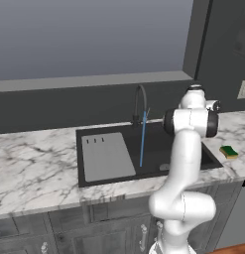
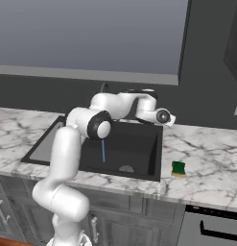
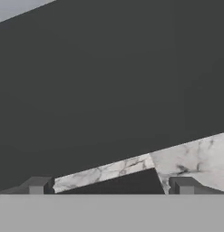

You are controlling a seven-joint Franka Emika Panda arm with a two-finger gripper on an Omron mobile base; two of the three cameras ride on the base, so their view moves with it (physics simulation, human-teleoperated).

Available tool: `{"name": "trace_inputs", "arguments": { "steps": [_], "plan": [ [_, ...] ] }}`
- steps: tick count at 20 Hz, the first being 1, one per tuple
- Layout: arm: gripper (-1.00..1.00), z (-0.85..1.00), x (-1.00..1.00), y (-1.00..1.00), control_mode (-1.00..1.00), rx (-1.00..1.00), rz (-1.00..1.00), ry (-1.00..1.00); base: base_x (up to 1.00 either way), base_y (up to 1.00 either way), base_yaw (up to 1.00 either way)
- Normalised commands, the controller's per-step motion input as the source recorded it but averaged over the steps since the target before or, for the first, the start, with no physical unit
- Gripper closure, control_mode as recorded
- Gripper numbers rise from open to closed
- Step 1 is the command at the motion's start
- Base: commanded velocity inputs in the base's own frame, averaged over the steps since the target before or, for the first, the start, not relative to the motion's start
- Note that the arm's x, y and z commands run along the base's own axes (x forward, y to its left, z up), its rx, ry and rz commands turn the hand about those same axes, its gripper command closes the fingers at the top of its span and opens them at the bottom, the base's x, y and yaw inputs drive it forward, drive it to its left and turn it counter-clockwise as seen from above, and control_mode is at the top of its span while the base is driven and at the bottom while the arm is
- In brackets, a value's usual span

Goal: Soak the sponge with water for a few seconds and then drop it inside the sink.

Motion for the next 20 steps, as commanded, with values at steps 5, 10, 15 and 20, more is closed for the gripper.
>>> {"name": "trace_inputs", "arguments": {
  "steps": [5,10,15,20],
  "plan": [
    [-1.00,0.12,-0.67,-0.06,-1.00,0.00,-0.01,0.08,0.00,0.00,0.00],
    [-1.00,0.22,-0.71,0.00,-1.00,0.00,0.00,0.09,0.00,0.00,0.00],
    [-1.00,0.29,-0.74,0.00,-1.00,0.00,0.00,0.06,0.00,0.00,0.00],
    [-1.00,0.25,-0.64,0.00,-1.00,0.00,0.00,0.06,0.00,0.00,0.00]
  ]
}}
